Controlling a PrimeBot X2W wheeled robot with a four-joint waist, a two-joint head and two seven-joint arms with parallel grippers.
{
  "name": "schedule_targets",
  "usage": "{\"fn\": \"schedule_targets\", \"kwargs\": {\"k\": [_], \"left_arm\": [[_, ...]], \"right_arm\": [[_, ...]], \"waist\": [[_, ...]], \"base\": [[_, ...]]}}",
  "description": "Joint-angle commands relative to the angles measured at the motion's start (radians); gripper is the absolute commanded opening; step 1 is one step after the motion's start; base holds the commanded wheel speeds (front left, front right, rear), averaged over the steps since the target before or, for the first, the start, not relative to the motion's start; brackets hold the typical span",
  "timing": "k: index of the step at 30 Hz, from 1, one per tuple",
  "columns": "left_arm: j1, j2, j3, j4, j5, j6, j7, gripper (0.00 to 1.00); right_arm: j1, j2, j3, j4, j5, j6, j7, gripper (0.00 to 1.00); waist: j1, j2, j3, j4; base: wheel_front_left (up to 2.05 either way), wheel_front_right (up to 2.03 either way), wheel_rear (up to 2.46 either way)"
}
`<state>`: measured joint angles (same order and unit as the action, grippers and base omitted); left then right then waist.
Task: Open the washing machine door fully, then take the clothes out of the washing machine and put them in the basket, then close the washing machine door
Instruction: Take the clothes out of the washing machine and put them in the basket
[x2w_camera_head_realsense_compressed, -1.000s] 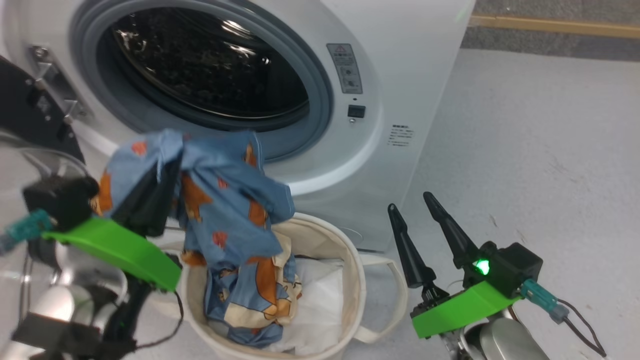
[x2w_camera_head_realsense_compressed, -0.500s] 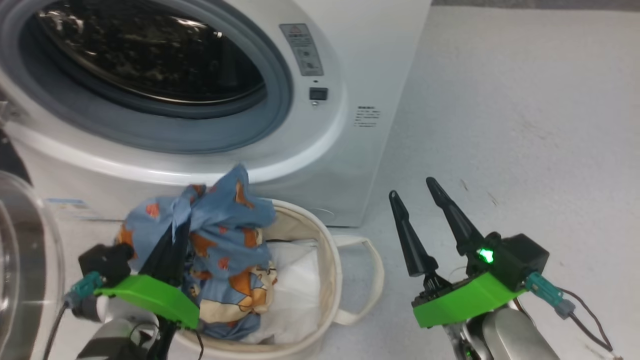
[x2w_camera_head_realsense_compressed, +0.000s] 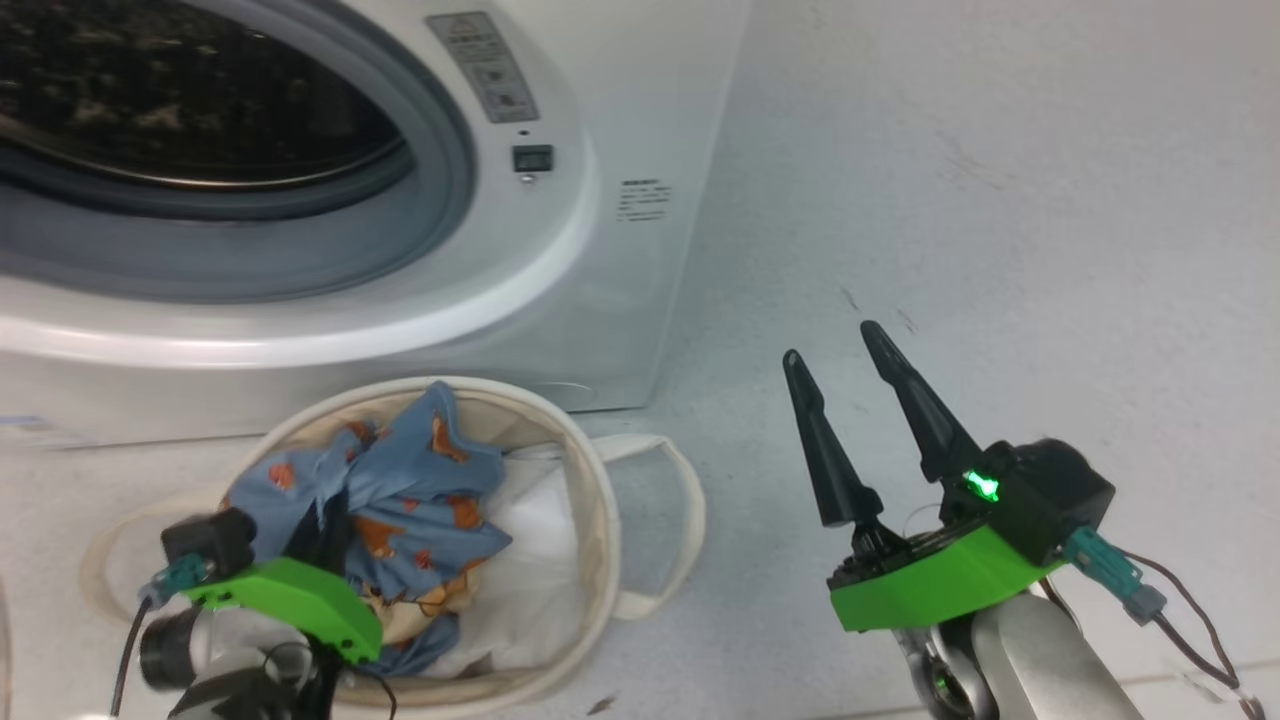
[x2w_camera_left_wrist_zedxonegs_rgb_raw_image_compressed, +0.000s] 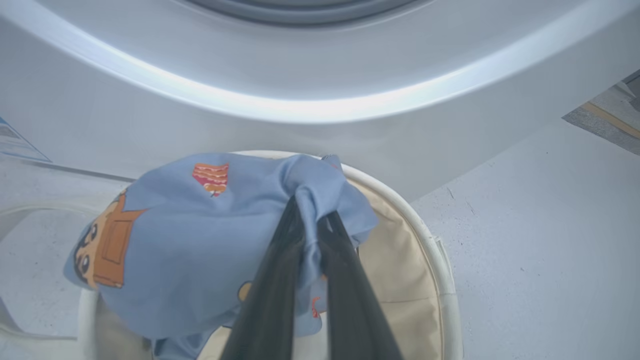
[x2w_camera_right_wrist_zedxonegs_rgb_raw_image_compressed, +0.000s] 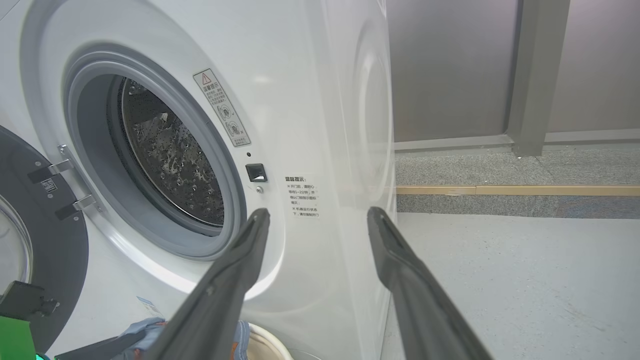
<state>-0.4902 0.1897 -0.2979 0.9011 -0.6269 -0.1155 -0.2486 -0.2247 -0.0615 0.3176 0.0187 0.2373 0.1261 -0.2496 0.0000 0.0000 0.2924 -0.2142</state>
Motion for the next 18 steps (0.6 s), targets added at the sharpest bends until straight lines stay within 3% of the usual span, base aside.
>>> {"fn": "schedule_targets", "kwargs": {"k": [1, 13, 14, 15, 18], "left_arm": [[-0.029, 0.017, 0.050, 0.006, 0.002, -0.005, -0.013, 0.00], [-0.069, -0.048, 0.130, 0.171, 0.032, -0.013, -0.013, 0.00], [-0.073, -0.051, 0.134, 0.180, 0.038, -0.013, -0.013, 0.25], [-0.077, -0.053, 0.139, 0.186, 0.044, -0.014, -0.013, 1.00], [-0.083, -0.058, 0.151, 0.185, 0.067, -0.014, -0.013, 1.00]], "right_arm": [[-0.022, 0.002, 0.016, -0.038, -0.012, 0.005, -0.012, 1.00], [-0.030, 0.005, 0.005, -0.048, -0.022, 0.005, -0.012, 1.00], [-0.029, 0.006, 0.003, -0.046, -0.023, 0.005, -0.012, 1.00], [-0.029, 0.006, 0.002, -0.043, -0.023, 0.005, -0.012, 1.00], [-0.029, 0.007, 0.001, -0.041, -0.021, 0.005, -0.012, 1.00]], "waist": [[0.0000, 0.0000, 0.022, -0.028], [0.0000, 0.0000, 0.052, -0.078], [0.0000, 0.0000, 0.050, -0.076], [0.0000, 0.0000, 0.048, -0.073], [0.0000, 0.0000, 0.040, -0.056]], "base": [[0.00, 0.00, 0.00], [0.00, 0.00, 0.00], [0.00, 0.00, 0.00], [0.00, 0.00, 0.00], [0.00, 0.00, 0.00]]}}
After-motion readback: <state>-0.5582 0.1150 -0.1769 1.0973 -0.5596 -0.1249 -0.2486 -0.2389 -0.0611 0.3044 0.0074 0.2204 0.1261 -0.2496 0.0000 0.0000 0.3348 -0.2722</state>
